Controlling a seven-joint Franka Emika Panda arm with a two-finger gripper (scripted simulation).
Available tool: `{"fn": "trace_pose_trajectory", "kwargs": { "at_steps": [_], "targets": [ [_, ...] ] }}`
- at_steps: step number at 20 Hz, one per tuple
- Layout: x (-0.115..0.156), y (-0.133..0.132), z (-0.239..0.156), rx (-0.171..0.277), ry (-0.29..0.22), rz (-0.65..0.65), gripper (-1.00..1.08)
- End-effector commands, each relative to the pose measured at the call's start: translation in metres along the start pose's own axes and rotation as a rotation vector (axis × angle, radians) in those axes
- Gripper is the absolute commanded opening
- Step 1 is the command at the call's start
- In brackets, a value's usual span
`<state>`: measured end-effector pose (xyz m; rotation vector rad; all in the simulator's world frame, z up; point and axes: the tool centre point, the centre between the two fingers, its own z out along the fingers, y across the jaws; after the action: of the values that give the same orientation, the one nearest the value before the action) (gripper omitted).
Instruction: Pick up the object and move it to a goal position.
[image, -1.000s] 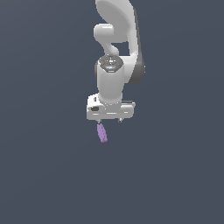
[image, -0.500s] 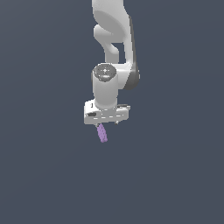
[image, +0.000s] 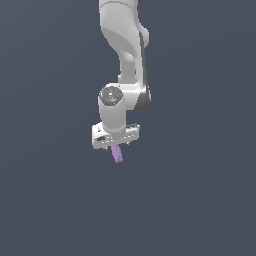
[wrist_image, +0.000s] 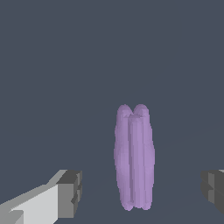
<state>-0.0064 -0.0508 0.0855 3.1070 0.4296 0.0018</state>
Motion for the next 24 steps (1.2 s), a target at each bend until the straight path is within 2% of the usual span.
{"fn": "trace_pose_trajectory", "kwargs": {
  "at_steps": [1,12,24],
  "targets": [
    [-0.002,0.003,0.007,0.003,0.0,-0.02,1.0],
    [-0.004,0.006,0.018,0.005,-0.001,-0.034,1.0],
    [-0.005,0.006,0.062,0.005,0.0,-0.037,1.0]
  ]
}}
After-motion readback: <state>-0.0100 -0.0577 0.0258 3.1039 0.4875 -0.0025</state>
